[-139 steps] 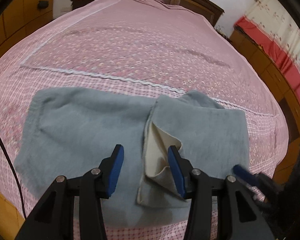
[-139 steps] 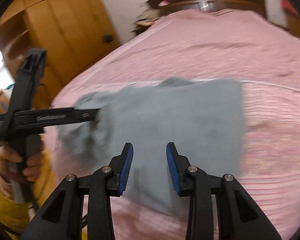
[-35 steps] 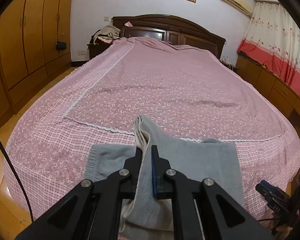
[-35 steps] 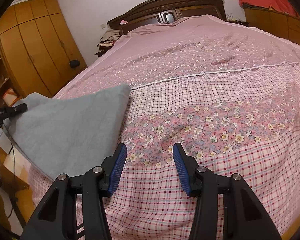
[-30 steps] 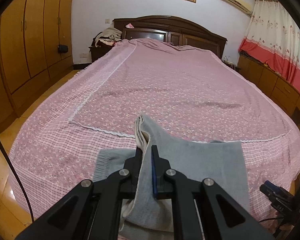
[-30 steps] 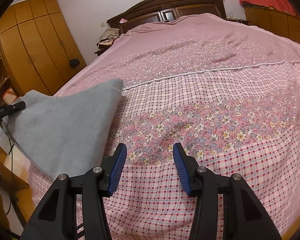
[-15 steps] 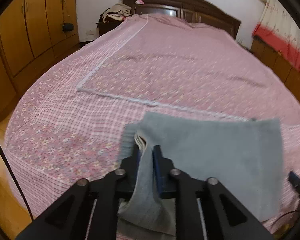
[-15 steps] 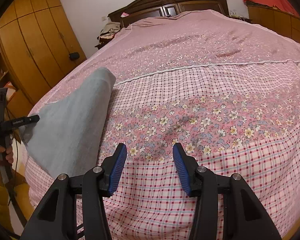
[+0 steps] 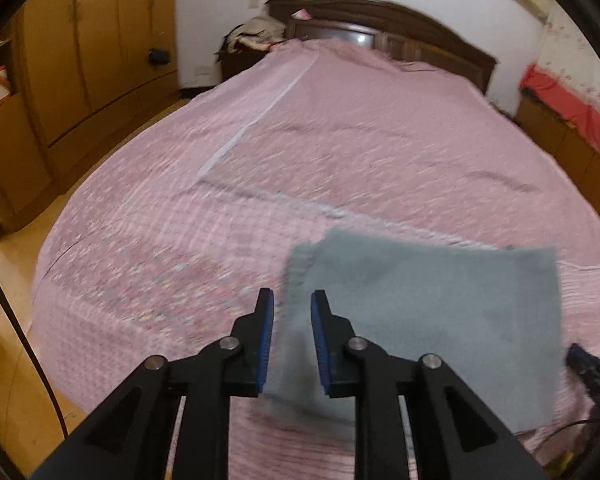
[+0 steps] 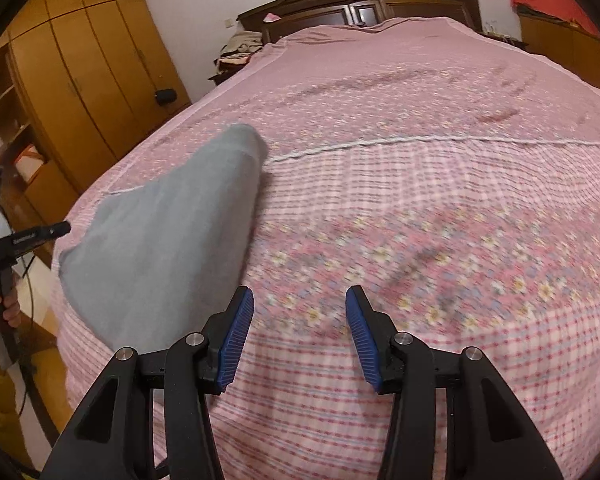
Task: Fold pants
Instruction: 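Open the left gripper and release the folded sweatpants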
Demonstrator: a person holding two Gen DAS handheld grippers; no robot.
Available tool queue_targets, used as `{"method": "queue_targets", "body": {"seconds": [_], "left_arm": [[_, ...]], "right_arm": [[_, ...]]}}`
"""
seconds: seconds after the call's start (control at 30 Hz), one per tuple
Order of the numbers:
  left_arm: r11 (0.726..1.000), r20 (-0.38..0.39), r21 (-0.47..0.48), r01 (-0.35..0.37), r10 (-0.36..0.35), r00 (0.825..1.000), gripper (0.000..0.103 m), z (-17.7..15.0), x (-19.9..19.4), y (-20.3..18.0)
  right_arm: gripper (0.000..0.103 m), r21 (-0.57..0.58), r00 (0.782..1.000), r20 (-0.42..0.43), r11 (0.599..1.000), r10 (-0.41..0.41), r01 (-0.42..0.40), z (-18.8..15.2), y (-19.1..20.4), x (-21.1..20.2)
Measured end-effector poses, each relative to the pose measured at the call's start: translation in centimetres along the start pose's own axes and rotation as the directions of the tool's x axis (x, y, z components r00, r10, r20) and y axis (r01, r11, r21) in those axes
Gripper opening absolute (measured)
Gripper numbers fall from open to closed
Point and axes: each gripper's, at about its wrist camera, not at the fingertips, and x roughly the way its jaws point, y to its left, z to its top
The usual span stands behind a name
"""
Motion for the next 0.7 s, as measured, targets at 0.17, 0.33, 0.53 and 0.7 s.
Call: {"method": "queue_targets", "body": {"seconds": [0.17, 0.33, 0.53, 0.7], "left_arm": [[0.995, -0.003, 0.064, 0.08, -0.08, 0.997, 0.02, 1.2, 1.0, -4.0], [0.985, -0.06, 0.108, 0.133, -0.127, 0.99, 0.02, 0.9, 4.2, -7.2], [0.997, -0.119, 0.072, 0.04, -0.032, 0.992, 0.019, 0.9, 7.8, -6.0], [0.999, -0.136, 0.011, 0.05, -0.048, 0.989, 0.016, 0.5, 7.9, -4.6]], "right_arm": [[0.049, -0.008, 1.0, 0.0, 1.0, 0.026, -0.026, 1.8, 0.4, 0.7], [0.049, -0.014, 0.999, -0.004, 0.999, 0.039, -0.039, 3.2, -0.2, 1.4], [0.049, -0.094, 0.999, -0.006, 0.994, 0.048, -0.048, 5.6, -0.5, 2.5], [0.059, -0.277, 0.985, -0.1, 0.947, 0.14, -0.163, 9.0, -0.6, 4.6]]}}
